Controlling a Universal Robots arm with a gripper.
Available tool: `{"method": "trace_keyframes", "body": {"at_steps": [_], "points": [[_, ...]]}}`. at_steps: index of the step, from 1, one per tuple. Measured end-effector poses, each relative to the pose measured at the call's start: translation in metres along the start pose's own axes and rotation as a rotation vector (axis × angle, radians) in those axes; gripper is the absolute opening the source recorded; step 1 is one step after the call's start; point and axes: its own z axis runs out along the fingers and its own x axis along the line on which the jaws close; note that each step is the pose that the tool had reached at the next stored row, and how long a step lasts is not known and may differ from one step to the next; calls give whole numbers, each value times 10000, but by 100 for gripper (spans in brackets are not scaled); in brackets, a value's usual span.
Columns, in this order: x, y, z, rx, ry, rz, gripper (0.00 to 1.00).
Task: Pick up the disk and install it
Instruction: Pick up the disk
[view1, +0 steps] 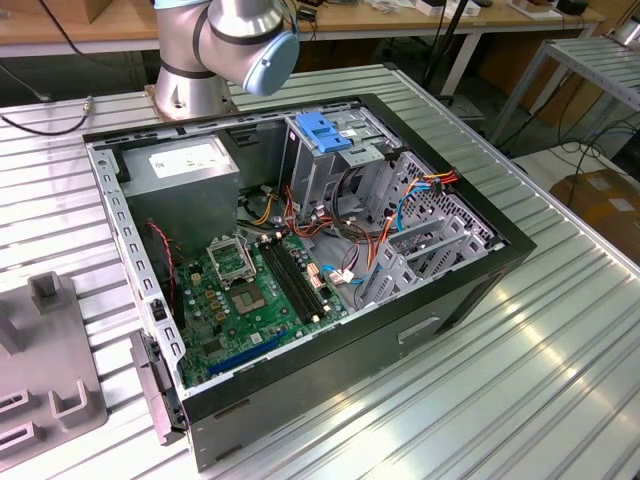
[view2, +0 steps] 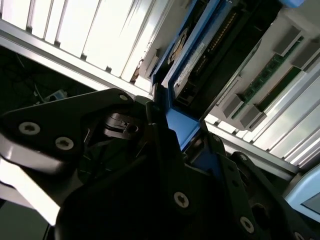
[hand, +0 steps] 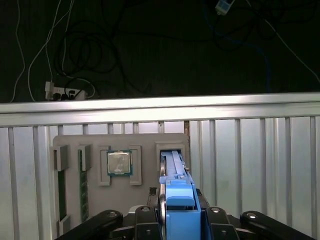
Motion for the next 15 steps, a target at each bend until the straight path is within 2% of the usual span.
{"method": "trace_keyframes", "body": {"at_steps": [3, 5, 8, 11, 15], "points": [[1, 0, -99, -1, 1, 0, 37], [1, 0, -206, -1, 1, 0, 37], [2, 0, -304, -2, 1, 0, 37], [2, 1, -450, -2, 1, 0, 37], [3, 1, -608, -1, 0, 0, 37]]}}
